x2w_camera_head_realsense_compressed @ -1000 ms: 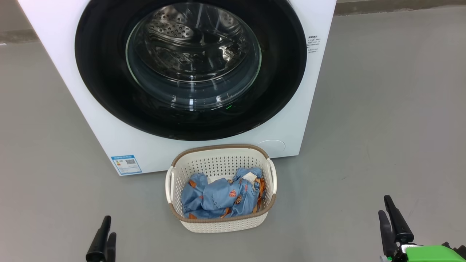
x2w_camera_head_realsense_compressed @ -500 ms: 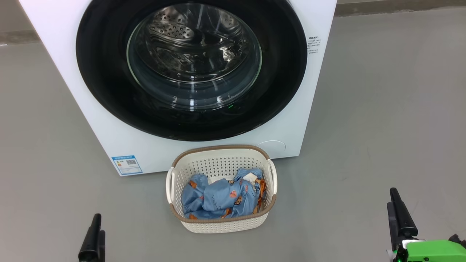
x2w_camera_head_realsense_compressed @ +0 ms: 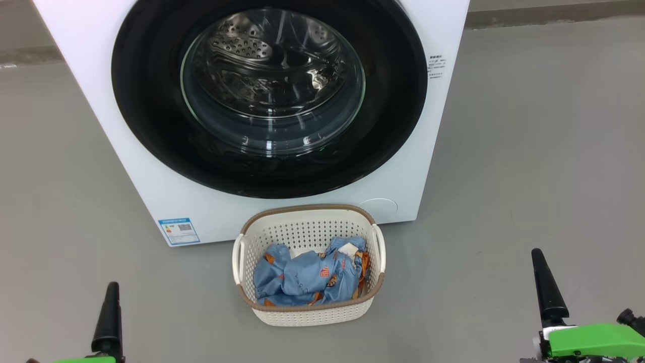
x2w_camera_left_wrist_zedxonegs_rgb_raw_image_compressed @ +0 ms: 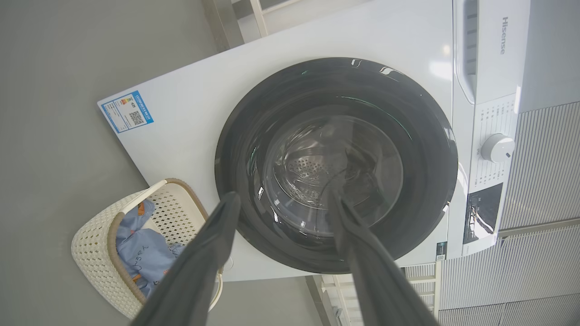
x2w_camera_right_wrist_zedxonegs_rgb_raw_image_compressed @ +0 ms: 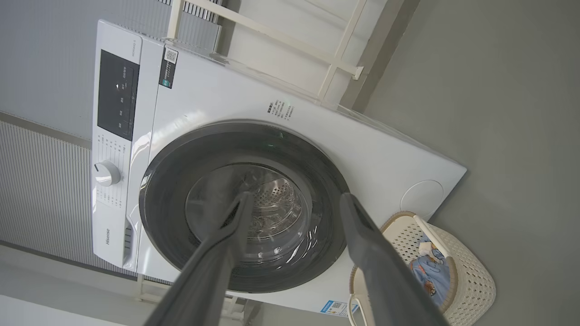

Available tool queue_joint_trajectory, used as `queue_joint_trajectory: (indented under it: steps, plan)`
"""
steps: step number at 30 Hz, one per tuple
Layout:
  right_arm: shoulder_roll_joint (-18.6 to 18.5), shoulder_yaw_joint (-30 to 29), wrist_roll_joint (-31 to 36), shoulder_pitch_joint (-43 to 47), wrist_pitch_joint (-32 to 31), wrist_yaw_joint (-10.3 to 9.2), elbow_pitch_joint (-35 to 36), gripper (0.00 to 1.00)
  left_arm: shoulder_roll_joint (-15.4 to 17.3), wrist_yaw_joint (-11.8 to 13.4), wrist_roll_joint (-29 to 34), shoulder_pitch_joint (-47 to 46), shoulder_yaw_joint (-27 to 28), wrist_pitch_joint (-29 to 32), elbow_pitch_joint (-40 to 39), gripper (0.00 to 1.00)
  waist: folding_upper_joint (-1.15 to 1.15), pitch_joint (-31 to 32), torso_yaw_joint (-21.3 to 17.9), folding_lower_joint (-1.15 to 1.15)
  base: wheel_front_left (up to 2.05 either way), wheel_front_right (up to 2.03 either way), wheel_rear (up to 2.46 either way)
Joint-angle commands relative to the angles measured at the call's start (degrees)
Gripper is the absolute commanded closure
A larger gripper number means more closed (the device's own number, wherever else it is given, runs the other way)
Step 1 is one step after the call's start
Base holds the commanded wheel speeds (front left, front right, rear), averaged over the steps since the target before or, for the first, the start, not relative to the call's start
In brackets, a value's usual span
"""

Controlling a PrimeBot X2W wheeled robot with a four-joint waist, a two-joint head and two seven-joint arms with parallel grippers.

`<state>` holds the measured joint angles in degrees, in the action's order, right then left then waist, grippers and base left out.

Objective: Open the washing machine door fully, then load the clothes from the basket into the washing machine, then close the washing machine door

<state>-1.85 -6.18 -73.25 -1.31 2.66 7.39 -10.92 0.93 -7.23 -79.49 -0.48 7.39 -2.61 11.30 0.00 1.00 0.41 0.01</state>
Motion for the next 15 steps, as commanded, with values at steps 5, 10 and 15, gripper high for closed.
queue_joint_trajectory:
  steps: [5, 10, 15]
  plan:
    - [-0.59, 1.54, 6.50, -3.30, 1.34, 0.05, 3.32, 0.00, 1.08, -0.12, 3.87, -2.20, 1.84, -1.32, -3.34, 0.00, 0.00, 0.41, 0.17, 0.00, 0.00, 0.00, 0.00]
    - [-0.62, 1.91, 10.80, -3.57, 2.17, 0.05, 4.59, 0.00, 1.14, -0.13, 9.92, -1.96, 1.46, -2.16, -5.16, 0.00, 0.00, 0.63, 0.37, 0.00, 0.00, 0.00, 0.00]
    - [-0.65, 2.14, 13.91, -3.66, 2.84, 0.05, 5.42, 0.00, 1.20, 0.63, 15.25, -1.72, 1.00, -2.83, -6.37, 0.00, 0.00, 0.69, 0.57, 0.00, 0.00, 0.00, 0.00]
